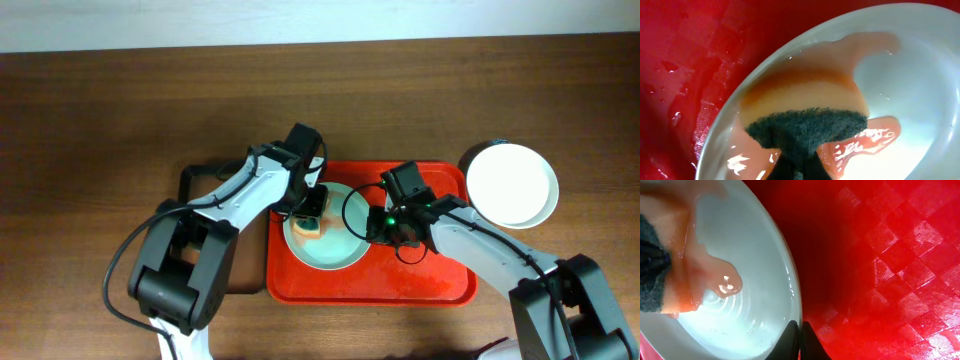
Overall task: Clean dirty plates on tray and stack at the side
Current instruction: 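Scrub the green plate with the sponge while the right gripper holds it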
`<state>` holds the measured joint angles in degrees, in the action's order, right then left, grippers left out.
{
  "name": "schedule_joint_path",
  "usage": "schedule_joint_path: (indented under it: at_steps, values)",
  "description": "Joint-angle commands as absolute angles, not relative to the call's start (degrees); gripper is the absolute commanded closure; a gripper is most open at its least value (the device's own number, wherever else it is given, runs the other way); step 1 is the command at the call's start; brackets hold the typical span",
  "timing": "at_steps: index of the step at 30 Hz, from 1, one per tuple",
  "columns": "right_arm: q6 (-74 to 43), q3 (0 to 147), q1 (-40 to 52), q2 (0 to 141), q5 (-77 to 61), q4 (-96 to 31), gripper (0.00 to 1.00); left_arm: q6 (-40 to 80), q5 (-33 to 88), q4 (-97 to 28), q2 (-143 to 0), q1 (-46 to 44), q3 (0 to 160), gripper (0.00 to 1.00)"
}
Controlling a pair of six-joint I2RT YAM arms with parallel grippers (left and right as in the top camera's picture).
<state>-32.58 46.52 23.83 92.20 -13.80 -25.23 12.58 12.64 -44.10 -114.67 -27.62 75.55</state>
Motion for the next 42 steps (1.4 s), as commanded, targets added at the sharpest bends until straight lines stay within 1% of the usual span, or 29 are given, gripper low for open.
schedule_joint_path:
  at_steps: [1,3,5,7,10,16,20,23,28,31,36,39,42]
  values:
    - [-32.4,46.3,24.5,92.6,-13.9,-25.1,0.96,11.3,27.5,-44.1,-119.5,-28.1,74.1,1.00]
    - [-32.0,46.3,24.5,92.6,-13.7,-25.1,0.96,9.3,38.7,-44.3,-119.3,-28.0,75.0,1.00]
    - [-32.0,46.3,24.5,92.6,-13.7,-25.1,0.96,9.3,40.1,-45.3,-118.4,-28.0,76.3,1.00]
    - [-32.0,46.3,24.5,92.6,-13.7,-25.1,0.96,9.3,37.4,-46.3,-114.8,-28.0,78.5,1.00]
    - [-32.0,46.3,24.5,92.6,-13.7,-25.1,0.96,9.4,25.3,-46.7,-108.5,-28.0,79.2,1.00]
    - [-32.0,46.3,24.5,92.6,-13.7,-25.1,0.96,9.8,12.3,-48.2,-108.3,-28.0,78.8,1.00]
    - [-32.0,46.3,24.5,92.6,-13.7,-25.1,0.96,9.8,12.1,-47.8,-109.1,-28.4,78.7,1.00]
    - [-32.0,46.3,24.5,92.6,-13.6,-25.1,0.96,9.8,9.0,-47.8,-109.3,-28.4,78.7,1.00]
    - [-32.0,46.3,24.5,92.6,-13.7,-25.1,0.96,9.8,7.5,-47.8,-110.1,-28.4,78.7,1.00]
    - [-32.0,46.3,24.5,92.6,-13.6,-25.1,0.96,9.8,7.8,-47.4,-112.9,-28.4,78.7,1.00]
    - [-32.0,46.3,24.5,92.6,-13.6,-25.1,0.96,9.8,11.8,-46.3,-120.2,-30.9,78.7,1.00]
    - [-32.0,46.3,24.5,92.6,-13.5,-25.1,0.96,9.8,22.1,-46.3,-122.9,-33.6,78.7,1.00]
    - [-32.0,46.3,24.5,92.6,-13.5,-25.1,0.96,9.8,30.5,-46.7,-120.0,-33.2,78.7,1.00]
